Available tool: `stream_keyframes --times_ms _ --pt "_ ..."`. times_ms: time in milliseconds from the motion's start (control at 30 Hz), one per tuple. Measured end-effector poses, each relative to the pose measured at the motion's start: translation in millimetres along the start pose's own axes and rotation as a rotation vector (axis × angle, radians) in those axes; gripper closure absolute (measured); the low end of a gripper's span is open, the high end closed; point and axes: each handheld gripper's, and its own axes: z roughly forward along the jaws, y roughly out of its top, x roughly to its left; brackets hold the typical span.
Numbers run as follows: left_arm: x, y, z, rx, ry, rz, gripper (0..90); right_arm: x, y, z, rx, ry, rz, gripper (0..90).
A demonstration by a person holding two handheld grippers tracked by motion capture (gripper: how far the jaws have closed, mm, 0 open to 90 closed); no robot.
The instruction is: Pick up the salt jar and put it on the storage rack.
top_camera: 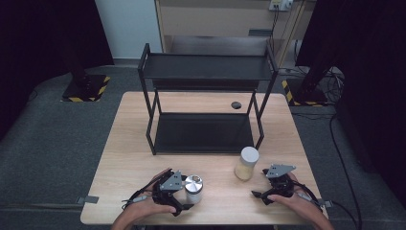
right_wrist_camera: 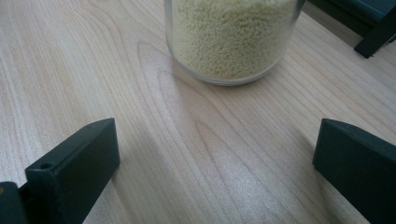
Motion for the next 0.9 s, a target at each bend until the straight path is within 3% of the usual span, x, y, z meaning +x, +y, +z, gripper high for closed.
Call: stream_keyframes --times_ms 900 --pt "-3.8 6.9 6.2 -0.007 0.011 0.005 7.5 0.1 0.0 0.0 0.0 -0.001 0.001 1.4"
